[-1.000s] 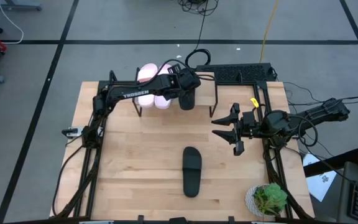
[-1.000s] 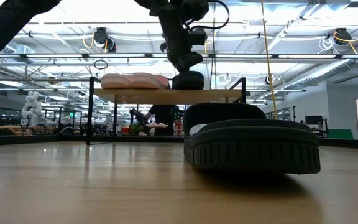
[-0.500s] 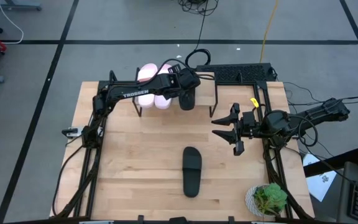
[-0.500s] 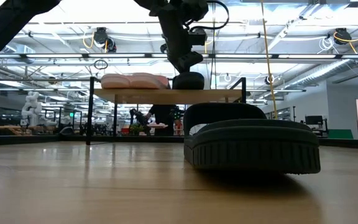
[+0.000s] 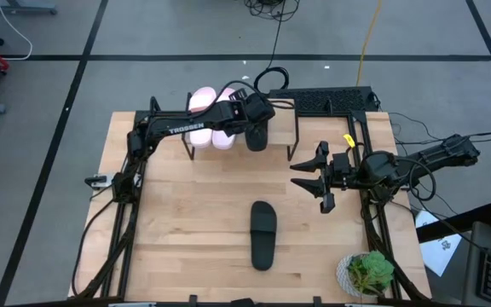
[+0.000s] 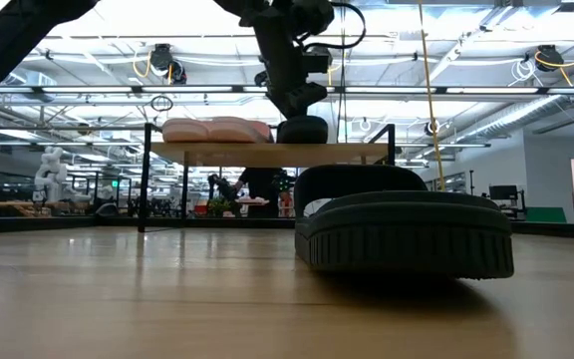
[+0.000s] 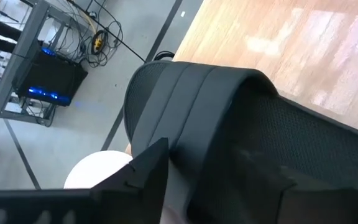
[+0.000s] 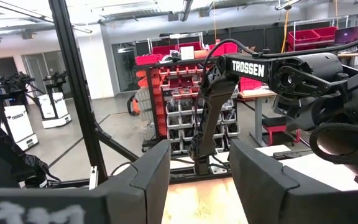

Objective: Pick and place slides into the shelf
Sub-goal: Put the left black slide on the shelf, then put the black slide on the shelf

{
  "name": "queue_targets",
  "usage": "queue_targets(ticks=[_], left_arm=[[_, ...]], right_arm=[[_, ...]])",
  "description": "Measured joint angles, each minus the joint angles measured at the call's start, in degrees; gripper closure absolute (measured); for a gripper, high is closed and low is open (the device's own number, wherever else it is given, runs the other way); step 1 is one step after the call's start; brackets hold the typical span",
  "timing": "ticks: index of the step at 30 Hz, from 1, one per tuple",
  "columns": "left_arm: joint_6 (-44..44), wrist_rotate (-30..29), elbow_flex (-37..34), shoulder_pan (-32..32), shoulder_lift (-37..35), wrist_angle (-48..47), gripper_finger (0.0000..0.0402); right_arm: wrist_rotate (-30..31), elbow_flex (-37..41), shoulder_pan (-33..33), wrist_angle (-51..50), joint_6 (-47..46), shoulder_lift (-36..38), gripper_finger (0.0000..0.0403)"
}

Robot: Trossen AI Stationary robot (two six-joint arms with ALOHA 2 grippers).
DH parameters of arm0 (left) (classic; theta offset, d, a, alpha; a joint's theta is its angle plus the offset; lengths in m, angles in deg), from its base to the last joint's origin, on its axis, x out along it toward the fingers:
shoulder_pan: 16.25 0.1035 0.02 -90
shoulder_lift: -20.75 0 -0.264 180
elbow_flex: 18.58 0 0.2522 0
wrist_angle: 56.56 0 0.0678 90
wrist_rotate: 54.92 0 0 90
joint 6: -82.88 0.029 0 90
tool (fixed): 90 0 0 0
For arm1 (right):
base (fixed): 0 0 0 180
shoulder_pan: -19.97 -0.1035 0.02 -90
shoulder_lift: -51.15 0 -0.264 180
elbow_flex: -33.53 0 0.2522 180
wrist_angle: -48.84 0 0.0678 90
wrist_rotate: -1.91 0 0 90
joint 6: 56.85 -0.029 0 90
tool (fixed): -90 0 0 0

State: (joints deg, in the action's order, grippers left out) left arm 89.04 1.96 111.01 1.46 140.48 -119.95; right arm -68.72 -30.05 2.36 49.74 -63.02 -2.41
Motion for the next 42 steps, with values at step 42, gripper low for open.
queue_targets(ticks=[42], left_arm=[[-28.93,-15.03,1.32,-27.54,-26.12,-33.38,0.021]], right_arm=[[-19.27,-0.14,-2.77,-23.8,-7.19,-6.78,0.0248]])
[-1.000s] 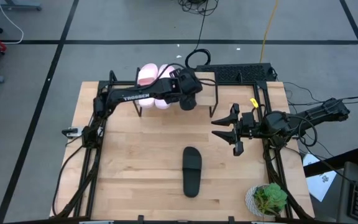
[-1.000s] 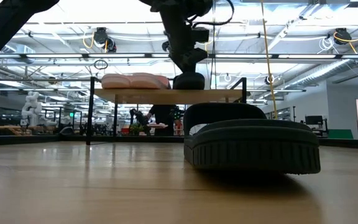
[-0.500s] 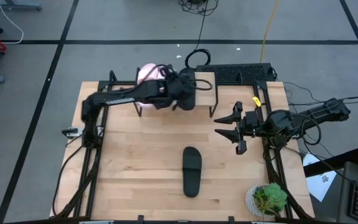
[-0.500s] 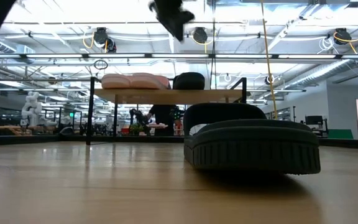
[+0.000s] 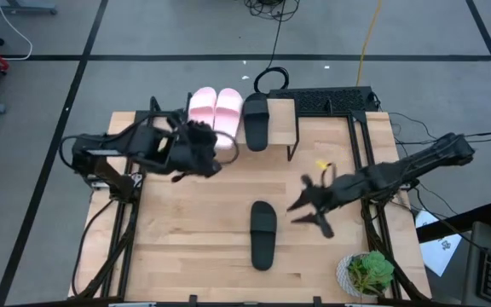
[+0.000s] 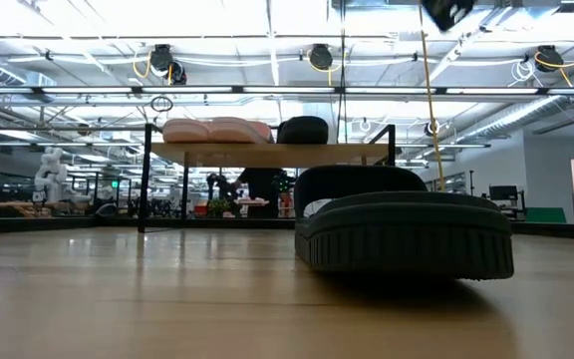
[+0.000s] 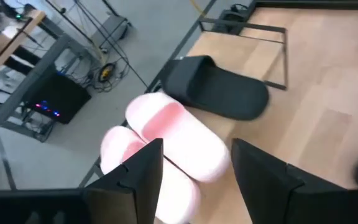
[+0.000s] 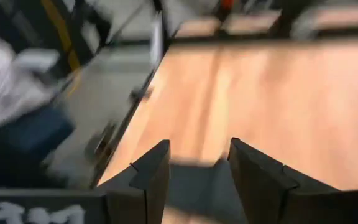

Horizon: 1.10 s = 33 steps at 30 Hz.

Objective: Pick and place slides into the shelf
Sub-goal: Put the black slide on the shelf

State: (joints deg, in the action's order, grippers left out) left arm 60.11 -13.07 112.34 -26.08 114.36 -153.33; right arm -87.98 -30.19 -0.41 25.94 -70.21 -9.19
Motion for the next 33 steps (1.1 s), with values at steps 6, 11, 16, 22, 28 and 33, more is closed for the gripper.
queue_targets(ticks=[6,11,16,22,28,33], left_arm=[[-7.51,-1.15,-0.06,-5.03,0.04,-6.67,0.0226],[-8.88,0.13,-0.85,-6.43,0.74,-6.98,0.0239],[-9.06,0.14,-3.41,-6.55,0.61,-7.05,0.0242],[-7.44,0.18,-6.23,-6.55,0.67,-6.97,0.024],[-5.81,1.32,-8.66,-6.55,0.7,-7.03,0.0241],[-5.6,3.15,-8.84,-6.55,0.7,-7.01,0.024]], right_arm=[[-6.2,-3.11,-0.25,-6.16,-0.97,-12.65,0.0248],[-6.29,-9.67,-1.43,-10.36,0.79,-21.61,0.0248],[-6.15,-15.89,-2.46,-11.06,0.76,-28.31,0.0248],[-5.95,-19.43,-2.73,-11.37,-1.12,-34.64,0.0248],[-3.05,-20.6,-2.77,-11.4,-0.24,-37.06,0.0248],[2.61,-20.6,-2.73,-14.45,0.68,-37.02,0.0248]])
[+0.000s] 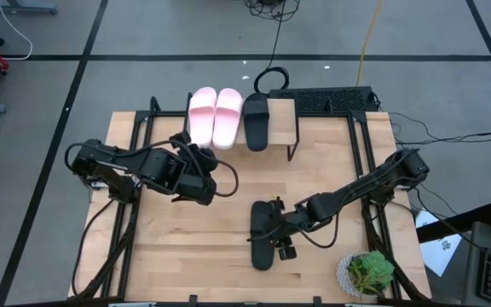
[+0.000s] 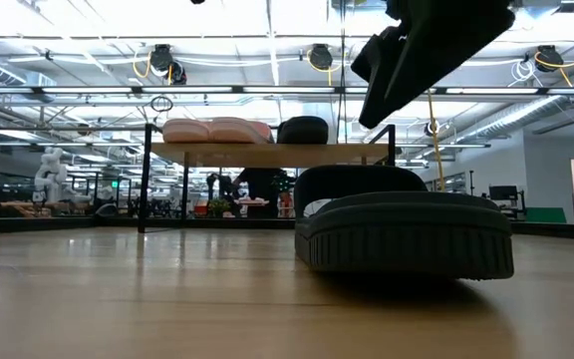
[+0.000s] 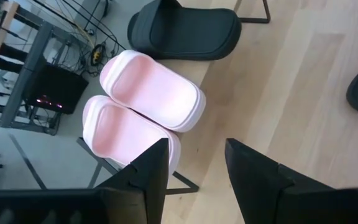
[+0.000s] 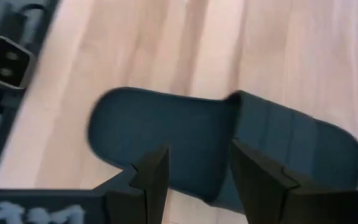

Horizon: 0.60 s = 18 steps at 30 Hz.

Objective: Pick and place slides into the shelf
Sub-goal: Put the black slide on the shelf

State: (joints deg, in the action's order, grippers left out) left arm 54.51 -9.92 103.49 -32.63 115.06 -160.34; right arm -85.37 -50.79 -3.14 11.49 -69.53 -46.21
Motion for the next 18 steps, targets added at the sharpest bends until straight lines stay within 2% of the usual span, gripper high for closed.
queue_targets(ticks=[14,18], left_arm=[[1.5,0.03,0.0,0.0,0.0,0.02,0.024],[1.52,0.01,0.0,0.0,0.0,0.02,0.024]], right_arm=[[3.94,0.0,-0.26,-0.55,1.96,-4.73,0.0248],[9.24,-0.04,-0.33,-0.98,4.51,-5.44,0.0248]])
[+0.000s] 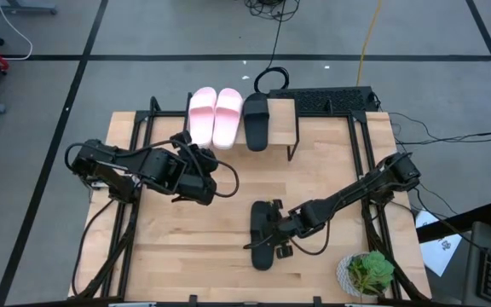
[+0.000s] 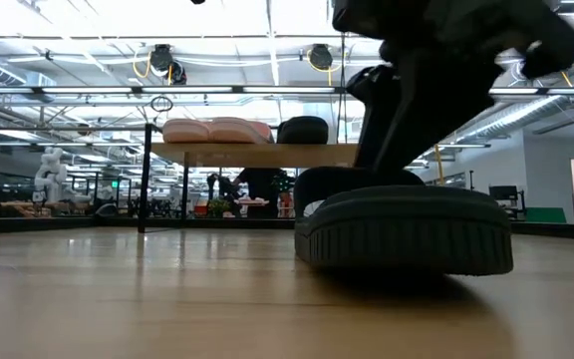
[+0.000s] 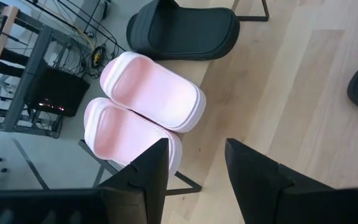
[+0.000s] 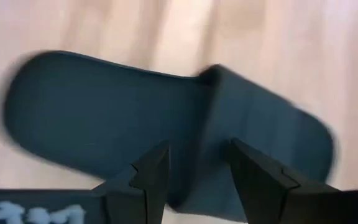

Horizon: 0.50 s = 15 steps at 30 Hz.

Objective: Pick and place slides into the shelf
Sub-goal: Put the black slide on the shelf

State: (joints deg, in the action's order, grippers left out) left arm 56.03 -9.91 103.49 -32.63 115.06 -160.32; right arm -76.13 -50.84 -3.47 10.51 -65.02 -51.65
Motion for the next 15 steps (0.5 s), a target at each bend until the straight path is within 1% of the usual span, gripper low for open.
queue_targets(ticks=[3,9,15], left_arm=[[0.02,0.0,0.0,0.0,0.0,0.0,0.024],[0.57,-0.02,0.0,0.0,0.0,-0.02,0.024],[0.66,-0.02,0.02,0.0,0.0,-0.02,0.024]], right_arm=[[3.15,0.04,0.12,-0.29,1.39,-0.11,0.0248],[3.69,0.04,0.54,-0.45,2.3,-0.07,0.0248],[9.2,0.07,0.59,-1.83,3.39,-0.31,0.0248]])
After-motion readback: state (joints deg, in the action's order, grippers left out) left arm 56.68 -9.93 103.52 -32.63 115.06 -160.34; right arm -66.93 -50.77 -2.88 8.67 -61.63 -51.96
